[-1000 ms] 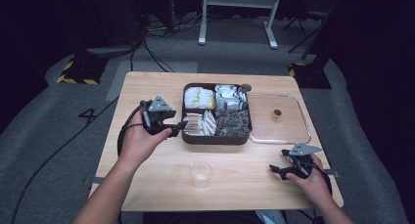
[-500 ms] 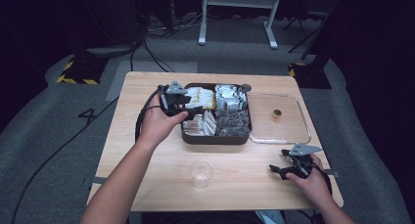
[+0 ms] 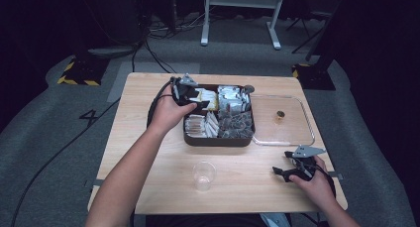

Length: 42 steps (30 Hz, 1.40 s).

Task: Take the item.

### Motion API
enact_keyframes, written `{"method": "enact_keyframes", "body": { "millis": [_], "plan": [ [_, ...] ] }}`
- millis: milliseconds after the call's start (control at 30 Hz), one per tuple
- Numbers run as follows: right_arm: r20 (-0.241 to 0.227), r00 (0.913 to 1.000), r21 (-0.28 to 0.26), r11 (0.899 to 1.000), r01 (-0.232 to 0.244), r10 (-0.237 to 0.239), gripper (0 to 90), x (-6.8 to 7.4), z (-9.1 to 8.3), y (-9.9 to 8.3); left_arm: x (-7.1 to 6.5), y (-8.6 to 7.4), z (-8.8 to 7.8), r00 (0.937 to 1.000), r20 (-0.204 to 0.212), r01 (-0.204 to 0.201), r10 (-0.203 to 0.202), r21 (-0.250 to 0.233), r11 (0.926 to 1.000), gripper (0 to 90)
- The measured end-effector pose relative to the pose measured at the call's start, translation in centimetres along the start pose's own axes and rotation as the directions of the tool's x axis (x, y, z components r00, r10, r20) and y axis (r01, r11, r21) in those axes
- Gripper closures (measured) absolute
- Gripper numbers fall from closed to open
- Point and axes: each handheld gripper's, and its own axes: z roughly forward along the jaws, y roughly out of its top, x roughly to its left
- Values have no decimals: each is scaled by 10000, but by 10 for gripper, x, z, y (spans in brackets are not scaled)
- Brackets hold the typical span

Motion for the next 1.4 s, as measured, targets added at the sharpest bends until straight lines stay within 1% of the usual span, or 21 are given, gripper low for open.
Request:
{"method": "enact_keyframes", "body": {
  "millis": [33, 200, 233, 267, 333, 367, 500, 533, 733, 833, 933, 1100, 1200, 1233, 1267, 1400],
  "plan": [
    [-4, 10000, 0, 10000, 5, -5, 136, 0, 0, 0, 3, 0, 4, 10000, 42, 2, -2, 86, 10000, 426],
    [-33, 10000, -17, 10000, 3, -3, 140, 0, 0, 0, 14, 0, 19, 10000, -44, -31, 32, 166, 9999, 432],
    [-62, 10000, -15, 10000, 18, -18, 143, -1, 1, 1, 20, -1, 27, 10000, 46, 30, -31, 203, 9998, 436],
    [-62, 10000, -15, 10000, 18, -18, 143, -1, 1, 1, 20, -1, 27, 10000, 46, 30, -31, 203, 9998, 441],
    [-83, 10000, -28, 10000, 55, -55, 147, -1, 1, 1, 26, -2, 34, 9994, 218, 267, -271, 219, 9994, 446],
    [-83, 10000, -28, 10000, 55, -55, 147, -1, 1, 1, 27, -2, 38, 9990, 214, 388, -392, 187, 9991, 446],
    [-98, 9999, -49, 10000, 73, -74, 156, -1, 1, 1, 35, -4, 49, 9982, 293, 522, -529, 253, 9983, 468],
    [-102, 9999, -47, 10000, 72, -73, 156, -1, 1, 1, 37, -4, 52, 9982, 319, 496, -507, 333, 9982, 469],
    [-103, 9999, -48, 10000, 76, -77, 158, -1, 1, 1, 42, -9, 67, 9975, 361, 585, -615, 809, 9950, 493],
    [-110, 9999, -57, 10000, 80, -80, 160, -1, 1, 1, 43, -11, 76, 9976, 291, 590, -628, 1179, 9913, 507],
    [-114, 9999, -59, 9999, 85, -86, 163, -1, 1, 1, 44, -14, 84, 9987, 159, 444, -474, 1541, 9870, 541],
    [-120, 9999, -64, 9999, 97, -97, 167, -1, 0, 1, 48, -17, 94, 9989, 62, 444, -463, 1806, 9826, 580],
    [-125, 9999, -70, 9999, 99, -100, 169, -1, 0, 1, 50, -18, 99, 9994, -51, 333, -329, 2002, 9792, 598],
    [-131, 9999, -74, 9999, 103, -104, 171, -1, 0, 1, 50, -19, 102, 9994, 6, 350, -359, 2113, 9768, 615],
    [-131, 9999, -74, 9999, 103, -104, 171, -1, 0, 1, 50, -19, 102, 9994, 6, 350, -359, 2113, 9768, 623],
    [-139, 9998, -81, 9999, 115, -116, 173, -1, 0, 1, 50, -19, 106, 9993, 66, 344, -369, 2292, 9728, 646]
  ]
}}
